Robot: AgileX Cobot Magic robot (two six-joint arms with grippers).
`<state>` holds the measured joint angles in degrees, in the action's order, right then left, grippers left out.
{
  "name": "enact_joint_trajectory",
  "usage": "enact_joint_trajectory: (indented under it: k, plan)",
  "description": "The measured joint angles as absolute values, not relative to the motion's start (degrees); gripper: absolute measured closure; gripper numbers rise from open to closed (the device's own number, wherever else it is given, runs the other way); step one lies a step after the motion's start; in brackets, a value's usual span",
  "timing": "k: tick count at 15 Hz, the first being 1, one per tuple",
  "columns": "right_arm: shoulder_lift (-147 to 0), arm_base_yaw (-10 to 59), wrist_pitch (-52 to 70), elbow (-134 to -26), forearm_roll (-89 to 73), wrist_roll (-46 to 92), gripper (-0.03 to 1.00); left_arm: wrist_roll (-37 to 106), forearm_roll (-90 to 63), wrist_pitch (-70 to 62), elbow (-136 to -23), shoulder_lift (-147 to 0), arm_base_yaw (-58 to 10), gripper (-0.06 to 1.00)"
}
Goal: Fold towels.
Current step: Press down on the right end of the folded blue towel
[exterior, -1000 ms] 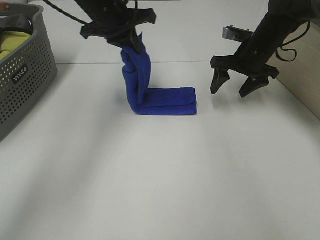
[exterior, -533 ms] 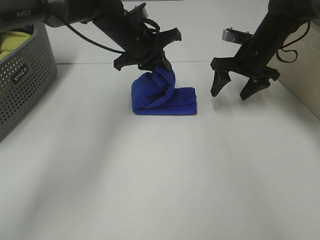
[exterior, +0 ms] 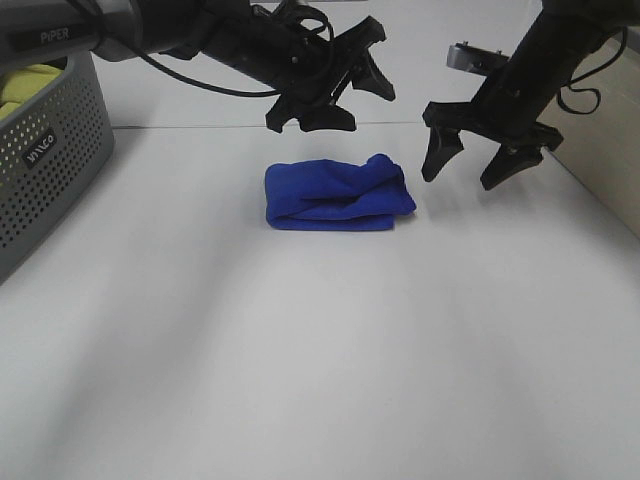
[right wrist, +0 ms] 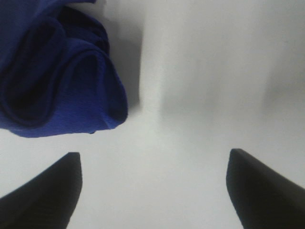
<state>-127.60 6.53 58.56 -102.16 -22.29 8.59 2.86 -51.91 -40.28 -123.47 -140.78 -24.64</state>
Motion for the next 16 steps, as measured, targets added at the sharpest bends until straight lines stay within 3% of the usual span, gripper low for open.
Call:
enact_joint_trajectory:
  k: [3, 4, 6, 8, 13, 16]
  plan:
    - [-126.17, 6.53, 58.56, -102.16, -32.09, 11.17, 0.19, 7.73, -52.48, -41.02, -126.80, -140.60, -22.52, 0.34]
    - [-126.17, 6.53, 58.50, -102.16, -46.07, 18.45, 0.19, 8.77, -52.60, -42.80, -130.52, -140.32, -19.08, 0.34]
    - [-126.39, 6.53, 58.50, -102.16, -53.40, 22.86, 0.20, 8.77, -52.60, -43.77, -132.01, -140.26, -17.48, 0.34]
    - [-129.83, 6.82, 59.24, -102.16, -70.82, 30.88, 0.20, 8.77, -52.54, -46.18, -133.96, -140.15, -13.58, 0.34]
    - [-138.14, 11.63, 58.61, -102.16, -73.40, 35.29, 0.20, 9.45, -52.48, -48.53, -134.42, -140.15, -11.06, 0.34]
    - [-140.20, 8.02, 57.93, -102.16, -71.22, 32.26, 0.20, 9.91, -52.14, -50.08, -134.42, -140.15, -11.06, 0.34]
